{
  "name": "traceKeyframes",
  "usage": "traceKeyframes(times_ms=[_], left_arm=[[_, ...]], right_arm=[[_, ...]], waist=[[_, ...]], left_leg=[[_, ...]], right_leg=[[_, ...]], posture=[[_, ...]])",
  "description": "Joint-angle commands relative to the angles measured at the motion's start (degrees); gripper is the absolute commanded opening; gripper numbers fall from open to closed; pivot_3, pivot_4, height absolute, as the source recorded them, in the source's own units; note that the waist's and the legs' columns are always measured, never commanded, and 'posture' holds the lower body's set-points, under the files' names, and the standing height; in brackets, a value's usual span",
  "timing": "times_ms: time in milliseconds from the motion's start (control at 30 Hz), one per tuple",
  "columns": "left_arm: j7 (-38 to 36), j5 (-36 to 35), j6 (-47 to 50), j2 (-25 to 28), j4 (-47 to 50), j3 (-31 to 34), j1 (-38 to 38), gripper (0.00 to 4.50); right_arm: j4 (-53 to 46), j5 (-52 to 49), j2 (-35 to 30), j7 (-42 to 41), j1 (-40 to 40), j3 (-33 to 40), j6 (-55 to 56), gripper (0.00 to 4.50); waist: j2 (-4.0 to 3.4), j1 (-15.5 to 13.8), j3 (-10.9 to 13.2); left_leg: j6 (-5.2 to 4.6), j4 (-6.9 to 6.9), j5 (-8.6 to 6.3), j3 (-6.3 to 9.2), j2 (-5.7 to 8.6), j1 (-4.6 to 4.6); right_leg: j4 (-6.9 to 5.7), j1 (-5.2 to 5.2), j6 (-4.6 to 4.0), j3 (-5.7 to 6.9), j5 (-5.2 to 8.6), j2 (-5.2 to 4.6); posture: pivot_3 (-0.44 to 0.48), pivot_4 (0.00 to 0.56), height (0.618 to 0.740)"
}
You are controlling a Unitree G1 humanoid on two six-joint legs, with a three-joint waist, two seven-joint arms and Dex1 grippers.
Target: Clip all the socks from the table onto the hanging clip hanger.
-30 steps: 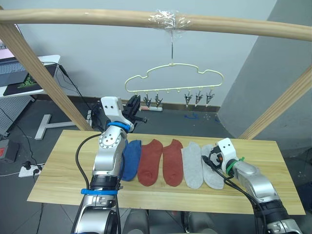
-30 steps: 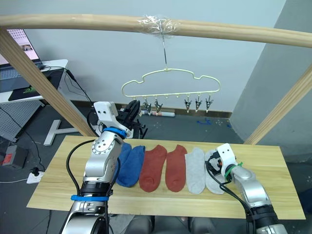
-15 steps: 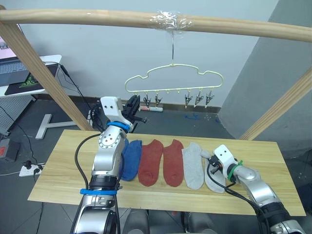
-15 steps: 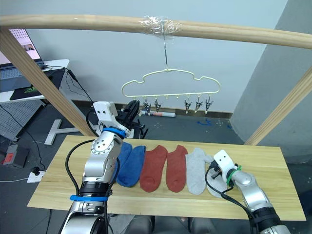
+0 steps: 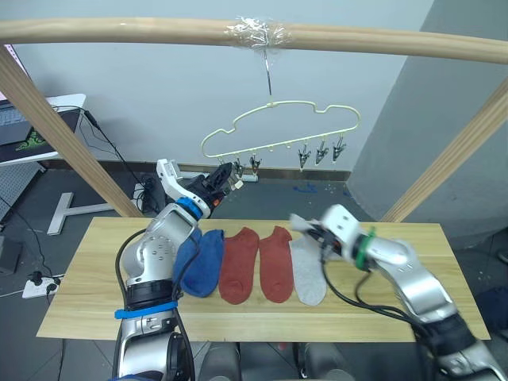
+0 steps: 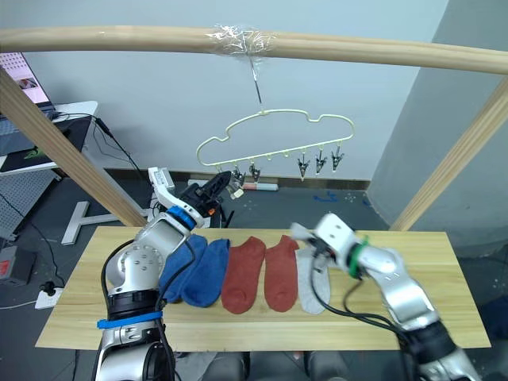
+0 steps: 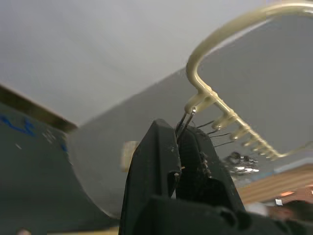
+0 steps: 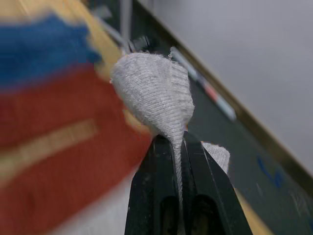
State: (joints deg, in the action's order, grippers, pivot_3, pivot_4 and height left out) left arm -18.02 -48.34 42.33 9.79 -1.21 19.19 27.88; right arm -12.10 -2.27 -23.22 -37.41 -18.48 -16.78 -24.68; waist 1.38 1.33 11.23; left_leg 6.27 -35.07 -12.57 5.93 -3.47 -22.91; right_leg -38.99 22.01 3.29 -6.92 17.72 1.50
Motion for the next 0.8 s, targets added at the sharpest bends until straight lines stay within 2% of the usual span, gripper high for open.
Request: traceKeyframes(times_ms=[33, 167, 267, 800], left_arm=[[1.9, -4.0, 2.5, 0.3, 2.0, 2.3, 0.9, 0.02], [2.5, -5.6, 3.8, 0.1, 3.5, 1.9, 0.4, 0.02], [2.8, -5.8, 3.9, -0.1, 4.2, 1.3, -0.2, 0.02], [2.2, -5.3, 2.6, 0.1, 4.0, 0.2, -0.7, 0.02]], right_arm=[[3.2, 0.4, 3.6, 1.6, -4.1, -1.0, -1.5, 0.03], [9.8, 2.4, 8.7, 3.1, -10.7, -3.0, -0.4, 0.03], [11.9, 2.8, 10.3, 3.7, -13.3, -2.6, 0.4, 0.03], [12.0, 2.7, 14.2, 4.5, -17.4, -2.0, 0.0, 0.03]], waist=[[0.1, -0.7, 0.1], [0.11, -1.3, 0.1], [0.11, -1.4, 0.1], [0.08, -1.7, 0.1]], left_leg=[[0.02, 0.0, 0.01, 0.07, 0.03, -0.05], [0.05, 0.01, 0.02, 0.08, 0.05, -0.04], [0.08, 0.05, 0.04, 0.11, 0.05, -0.06], [0.1, 0.08, 0.05, 0.1, 0.05, -0.08]], right_leg=[[0.0, -0.01, -0.01, 0.07, -0.01, -0.04], [0.01, 0.01, -0.27, 0.11, -0.16, -0.11], [0.0, 0.03, -0.28, 0.16, -0.16, -0.11], [0.01, 0.06, -0.28, 0.17, -0.16, -0.12]], posture=[[0.115, 0.185, 0.74], [0.12, 0.183, 0.74], [0.129, 0.181, 0.74], [0.131, 0.178, 0.74]])
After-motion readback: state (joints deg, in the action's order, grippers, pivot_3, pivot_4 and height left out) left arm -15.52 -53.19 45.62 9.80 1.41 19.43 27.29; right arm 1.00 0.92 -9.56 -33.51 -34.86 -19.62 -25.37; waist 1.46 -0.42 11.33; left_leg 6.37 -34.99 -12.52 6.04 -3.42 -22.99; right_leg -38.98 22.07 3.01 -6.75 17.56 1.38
